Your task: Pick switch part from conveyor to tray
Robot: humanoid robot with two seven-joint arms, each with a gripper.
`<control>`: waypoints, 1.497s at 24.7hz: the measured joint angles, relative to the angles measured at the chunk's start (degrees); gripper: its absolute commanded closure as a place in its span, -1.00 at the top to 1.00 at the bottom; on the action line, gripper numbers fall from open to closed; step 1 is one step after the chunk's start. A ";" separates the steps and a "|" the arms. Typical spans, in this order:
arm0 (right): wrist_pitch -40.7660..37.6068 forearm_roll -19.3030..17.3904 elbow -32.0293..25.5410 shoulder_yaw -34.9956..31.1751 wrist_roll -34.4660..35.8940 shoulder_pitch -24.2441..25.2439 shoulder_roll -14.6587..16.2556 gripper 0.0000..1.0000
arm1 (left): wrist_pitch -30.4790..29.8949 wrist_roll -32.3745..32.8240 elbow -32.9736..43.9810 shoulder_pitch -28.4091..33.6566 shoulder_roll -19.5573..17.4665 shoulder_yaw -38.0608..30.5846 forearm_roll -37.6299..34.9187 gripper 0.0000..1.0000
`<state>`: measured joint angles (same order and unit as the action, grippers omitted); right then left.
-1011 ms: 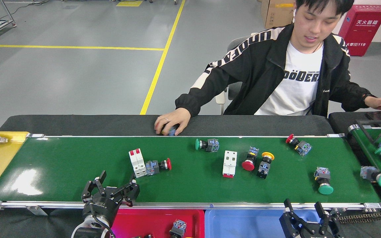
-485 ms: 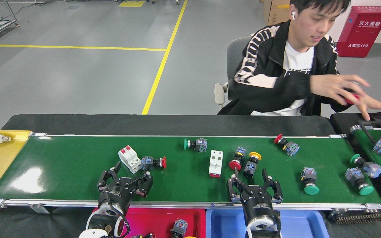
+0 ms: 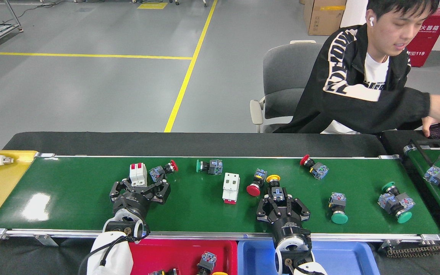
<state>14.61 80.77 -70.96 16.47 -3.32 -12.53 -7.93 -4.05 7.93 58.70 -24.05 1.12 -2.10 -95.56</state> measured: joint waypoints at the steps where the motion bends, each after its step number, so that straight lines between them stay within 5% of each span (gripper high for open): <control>1: -0.99 -0.18 -1.24 -0.01 0.04 0.45 0.00 -0.90 | -0.23 0.00 -0.05 0.00 -0.51 -0.13 0.13 0.08; 5: -8.37 -4.31 -12.22 0.02 0.31 7.31 3.19 -0.89 | -0.62 -0.35 0.08 0.31 -0.80 -0.39 1.49 -0.11; 8: -18.88 -7.52 -19.85 -0.09 -0.25 13.54 6.60 -0.79 | -1.64 -0.53 0.22 1.03 -1.90 -0.40 2.43 -0.67; 10: -28.71 -8.43 -22.01 0.00 -0.72 16.48 6.63 -0.65 | -2.35 -0.59 0.95 1.79 -2.50 -0.48 3.44 -0.80; 11: -33.17 -8.54 -22.42 0.01 -1.04 17.40 6.62 -0.32 | -3.05 -0.59 2.14 2.63 -2.69 -0.49 4.43 -0.82; 13: -39.55 -8.60 -22.53 0.61 -2.08 18.80 6.16 0.95 | -5.01 -0.67 7.04 5.61 -3.33 -0.48 7.25 -0.82; 23: -44.97 -9.07 -23.26 -0.41 -11.02 20.06 0.63 0.97 | -14.94 -0.34 38.64 28.20 -5.33 -0.65 12.93 -0.82; 30: -40.20 -9.17 -29.33 -20.03 -11.36 22.13 0.32 0.95 | -17.00 -0.14 42.04 33.24 -5.27 1.19 12.89 -0.79; 37: -32.03 -8.79 -29.57 -28.02 -3.50 27.53 1.15 0.91 | -22.80 -0.14 40.10 28.32 -3.97 20.55 1.75 -0.72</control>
<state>-17.41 71.98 -100.53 -11.54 -6.81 15.00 -6.78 -26.85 7.78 98.81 4.27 -2.86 18.44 -93.82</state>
